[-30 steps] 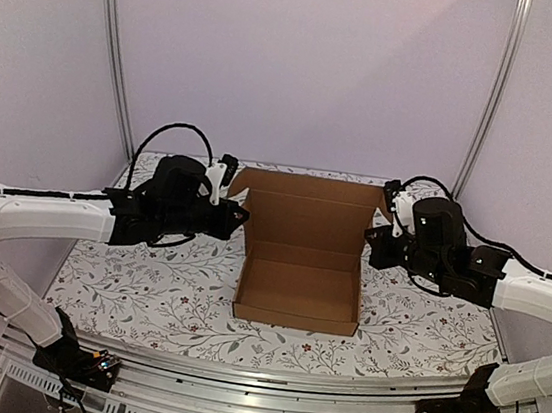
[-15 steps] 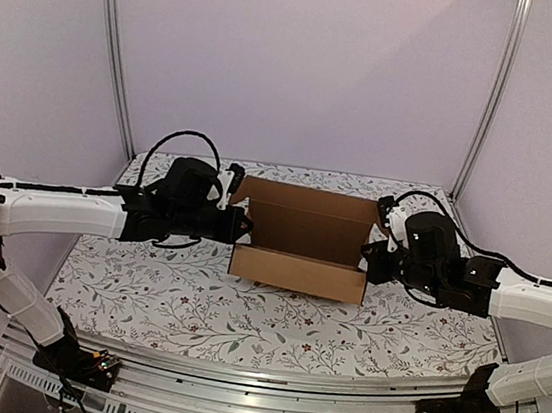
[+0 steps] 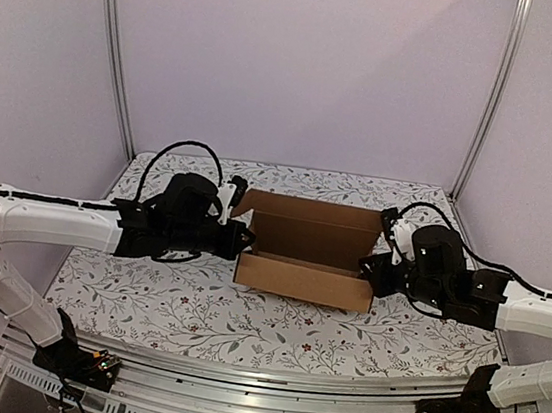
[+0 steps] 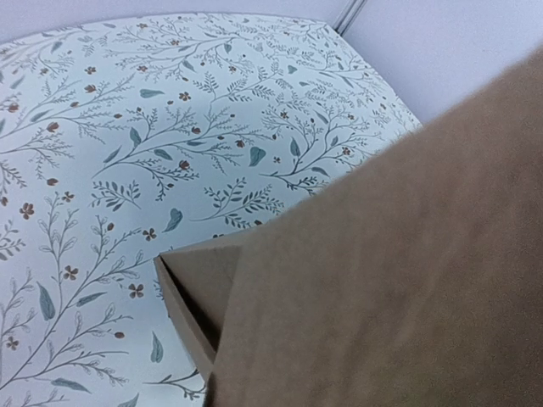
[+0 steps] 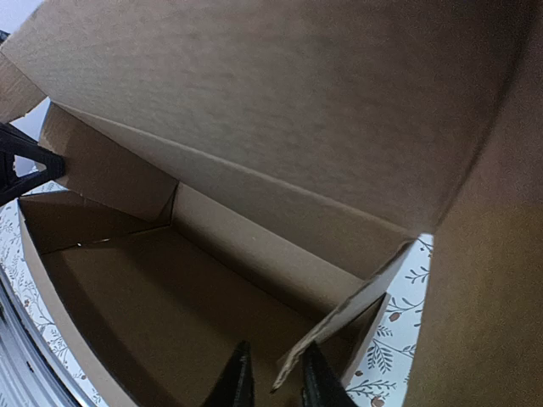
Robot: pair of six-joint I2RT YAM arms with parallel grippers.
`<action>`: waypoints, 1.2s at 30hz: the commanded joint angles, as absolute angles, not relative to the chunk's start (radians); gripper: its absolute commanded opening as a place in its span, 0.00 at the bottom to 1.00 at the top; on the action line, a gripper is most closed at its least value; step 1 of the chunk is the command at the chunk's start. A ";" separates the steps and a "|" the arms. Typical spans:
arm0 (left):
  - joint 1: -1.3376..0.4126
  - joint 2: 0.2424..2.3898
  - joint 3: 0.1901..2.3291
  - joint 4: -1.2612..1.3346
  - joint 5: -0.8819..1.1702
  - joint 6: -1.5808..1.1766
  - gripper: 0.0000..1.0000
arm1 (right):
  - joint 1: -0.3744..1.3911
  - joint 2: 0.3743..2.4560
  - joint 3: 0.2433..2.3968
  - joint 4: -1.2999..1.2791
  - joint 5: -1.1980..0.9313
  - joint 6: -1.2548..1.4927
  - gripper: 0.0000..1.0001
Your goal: Fold the paper box
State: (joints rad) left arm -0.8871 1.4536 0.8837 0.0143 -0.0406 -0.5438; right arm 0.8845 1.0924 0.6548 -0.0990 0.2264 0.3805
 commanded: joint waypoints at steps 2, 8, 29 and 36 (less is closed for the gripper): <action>-0.995 1.484 0.815 -0.090 -0.062 -0.563 0.00 | 0.906 1.051 0.643 -0.108 0.160 0.408 0.31; -1.050 1.505 0.772 -0.050 -0.207 -0.591 0.00 | 0.914 0.990 0.655 -0.199 0.159 0.402 0.44; -1.080 1.559 0.676 0.094 -0.423 -0.631 0.00 | 0.915 0.584 0.666 -0.644 0.081 0.387 0.49; -1.108 1.568 0.676 0.085 -0.544 -0.605 0.00 | 0.914 0.603 0.785 -0.627 0.126 0.326 0.48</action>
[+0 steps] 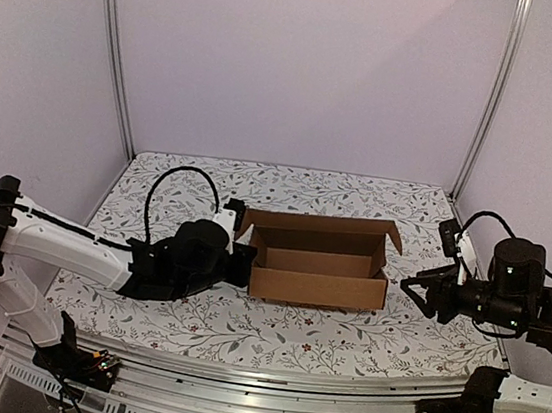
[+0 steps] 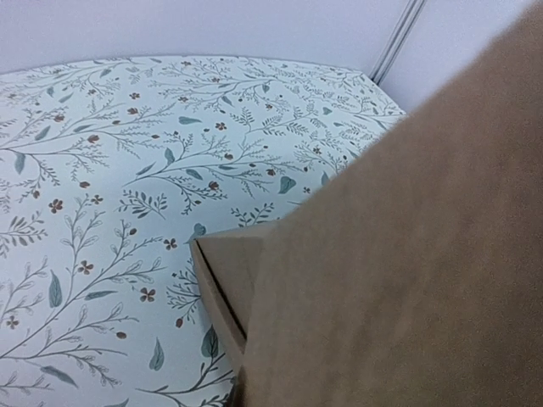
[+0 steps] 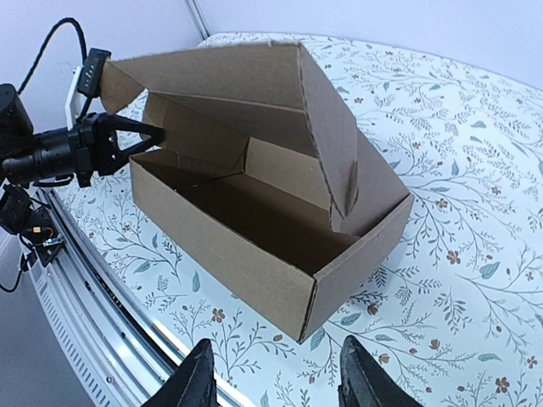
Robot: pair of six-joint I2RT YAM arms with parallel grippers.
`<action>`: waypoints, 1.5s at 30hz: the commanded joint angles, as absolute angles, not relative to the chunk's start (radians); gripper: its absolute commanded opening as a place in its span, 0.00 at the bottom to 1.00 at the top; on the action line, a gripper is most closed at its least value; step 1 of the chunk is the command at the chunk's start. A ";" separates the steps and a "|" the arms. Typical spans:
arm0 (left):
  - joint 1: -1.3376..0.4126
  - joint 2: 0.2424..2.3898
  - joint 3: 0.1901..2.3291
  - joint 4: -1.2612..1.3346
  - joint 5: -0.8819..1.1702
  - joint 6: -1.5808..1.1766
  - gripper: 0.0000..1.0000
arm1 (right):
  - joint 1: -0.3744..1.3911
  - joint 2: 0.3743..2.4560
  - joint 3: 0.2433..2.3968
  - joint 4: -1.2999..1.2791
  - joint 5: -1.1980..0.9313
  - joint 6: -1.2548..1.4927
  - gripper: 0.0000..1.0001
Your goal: Fold the paper box
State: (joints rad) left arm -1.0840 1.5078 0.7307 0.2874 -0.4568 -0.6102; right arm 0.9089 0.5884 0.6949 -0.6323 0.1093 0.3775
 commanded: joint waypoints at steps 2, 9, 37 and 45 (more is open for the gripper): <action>-1.124 1.572 0.679 0.076 -0.592 -0.600 0.00 | 0.914 0.634 0.848 -0.602 0.145 0.289 0.47; -1.180 1.613 0.695 0.074 -0.735 -0.593 0.00 | 0.913 0.894 1.067 -0.518 0.205 0.202 0.46; -1.310 1.761 0.870 -0.105 -0.871 -0.531 0.06 | 0.914 1.559 1.187 -0.263 0.182 0.308 0.31; -1.368 1.738 0.916 -0.247 -0.862 -0.495 0.24 | 0.914 1.619 1.087 -0.163 0.147 0.373 0.29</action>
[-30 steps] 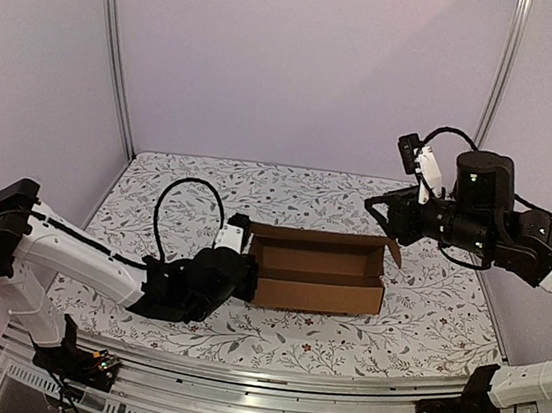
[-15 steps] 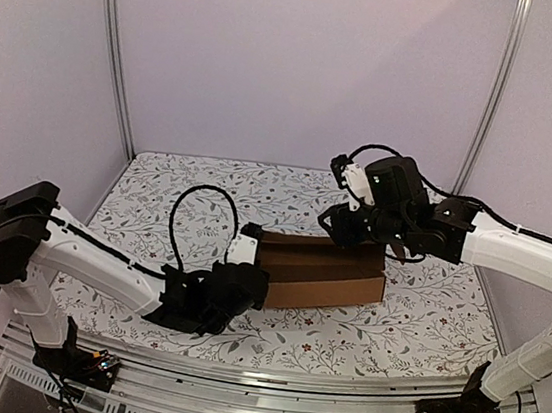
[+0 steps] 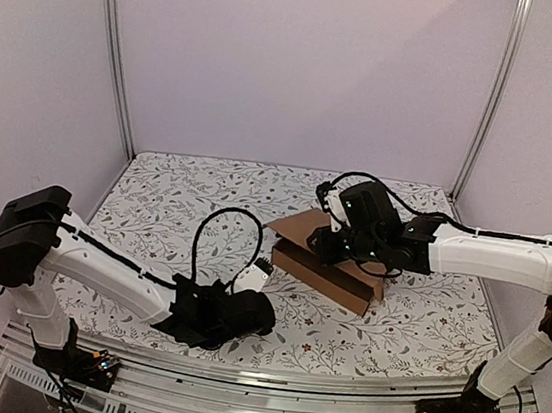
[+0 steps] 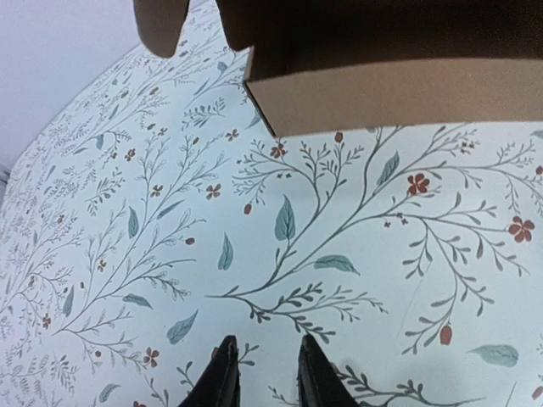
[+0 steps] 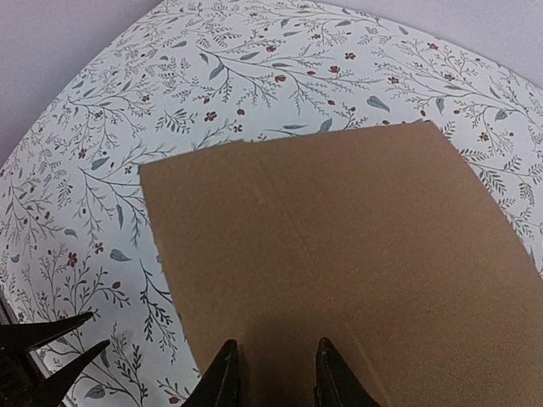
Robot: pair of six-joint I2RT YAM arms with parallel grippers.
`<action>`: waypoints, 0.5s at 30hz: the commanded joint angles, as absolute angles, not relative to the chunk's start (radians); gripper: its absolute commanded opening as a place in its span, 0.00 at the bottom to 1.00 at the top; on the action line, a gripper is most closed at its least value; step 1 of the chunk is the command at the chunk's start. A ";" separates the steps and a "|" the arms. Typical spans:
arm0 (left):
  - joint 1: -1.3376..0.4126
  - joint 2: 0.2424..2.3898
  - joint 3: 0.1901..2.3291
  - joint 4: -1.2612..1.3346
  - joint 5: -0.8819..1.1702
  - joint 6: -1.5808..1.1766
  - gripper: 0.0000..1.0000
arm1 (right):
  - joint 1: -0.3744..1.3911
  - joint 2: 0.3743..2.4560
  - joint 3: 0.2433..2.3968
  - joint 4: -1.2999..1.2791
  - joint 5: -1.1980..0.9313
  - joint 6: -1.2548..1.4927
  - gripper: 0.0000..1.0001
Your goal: Fold the paper box
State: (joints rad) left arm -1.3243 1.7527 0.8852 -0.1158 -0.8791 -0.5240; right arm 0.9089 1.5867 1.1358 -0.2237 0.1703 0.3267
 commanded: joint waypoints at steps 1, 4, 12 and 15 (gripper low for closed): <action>-1.374 1.733 0.917 -0.260 -0.845 -0.494 0.26 | 0.913 1.623 1.076 -0.152 0.145 0.379 0.29; -1.386 1.716 0.917 -0.292 -0.814 -0.501 0.33 | 0.913 1.637 1.045 -0.126 0.145 0.398 0.29; -1.385 1.628 0.895 -0.341 -0.799 -0.496 0.43 | 0.914 1.663 1.001 -0.092 0.157 0.410 0.28; -1.375 1.602 0.901 -0.340 -0.802 -0.452 0.43 | 0.914 1.644 1.001 -0.091 0.164 0.399 0.28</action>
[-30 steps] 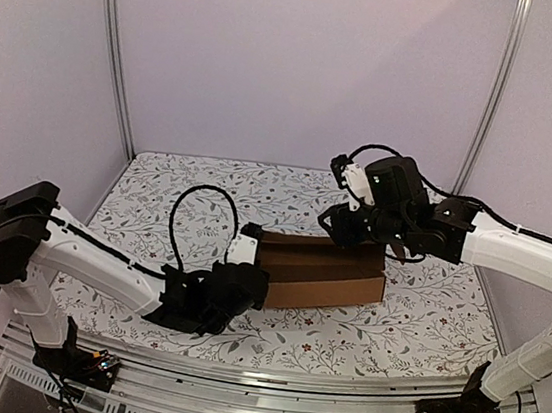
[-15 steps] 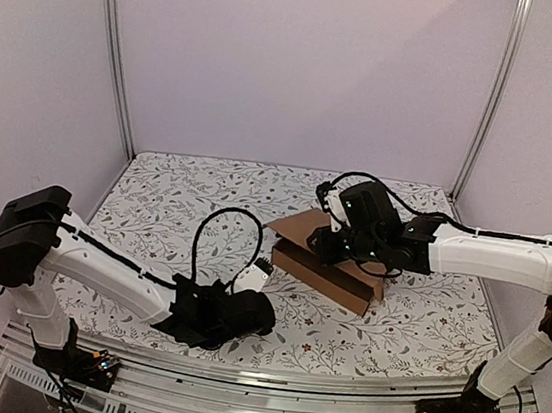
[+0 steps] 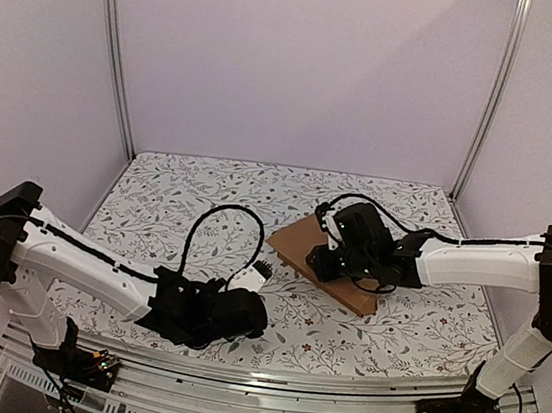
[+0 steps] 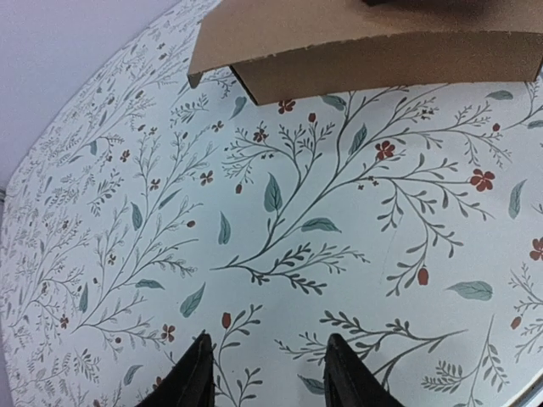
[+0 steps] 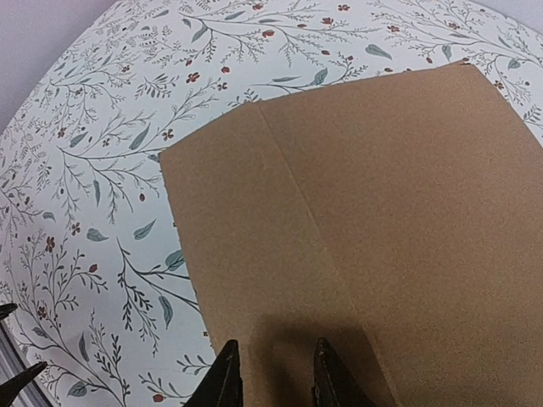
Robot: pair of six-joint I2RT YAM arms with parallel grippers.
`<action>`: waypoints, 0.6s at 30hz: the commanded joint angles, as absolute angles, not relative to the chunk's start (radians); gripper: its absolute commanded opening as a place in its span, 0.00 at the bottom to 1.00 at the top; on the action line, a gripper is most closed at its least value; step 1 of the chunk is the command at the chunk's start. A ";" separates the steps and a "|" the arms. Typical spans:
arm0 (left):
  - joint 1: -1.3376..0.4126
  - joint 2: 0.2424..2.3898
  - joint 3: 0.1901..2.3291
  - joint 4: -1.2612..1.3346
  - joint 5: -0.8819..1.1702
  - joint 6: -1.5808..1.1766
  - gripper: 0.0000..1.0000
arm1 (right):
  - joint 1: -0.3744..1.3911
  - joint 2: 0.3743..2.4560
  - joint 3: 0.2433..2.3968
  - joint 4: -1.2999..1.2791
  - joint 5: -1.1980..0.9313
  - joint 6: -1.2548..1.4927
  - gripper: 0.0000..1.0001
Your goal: Fold the paper box
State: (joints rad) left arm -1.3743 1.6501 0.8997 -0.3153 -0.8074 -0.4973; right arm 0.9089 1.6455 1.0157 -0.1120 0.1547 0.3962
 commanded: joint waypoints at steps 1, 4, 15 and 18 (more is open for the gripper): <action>-1.370 1.596 0.903 -0.337 -0.802 -0.443 0.43 | 0.914 1.634 1.005 -0.092 0.164 0.393 0.28; -1.345 1.578 0.908 -0.315 -0.768 -0.414 0.42 | 0.914 1.590 1.019 -0.106 0.166 0.372 0.29; -1.184 1.471 0.923 -0.154 -0.485 -0.270 0.40 | 0.884 1.492 1.057 -0.151 0.258 0.266 0.32; -1.147 1.464 0.956 -0.152 -0.449 -0.250 0.40 | 0.844 1.509 1.053 -0.150 0.236 0.263 0.31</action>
State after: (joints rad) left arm -1.1923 1.4864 0.9092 -0.2005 -0.5541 -0.3035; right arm 0.8913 1.4937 1.0492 -0.1192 0.2203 0.2974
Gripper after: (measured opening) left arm 0.400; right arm 0.322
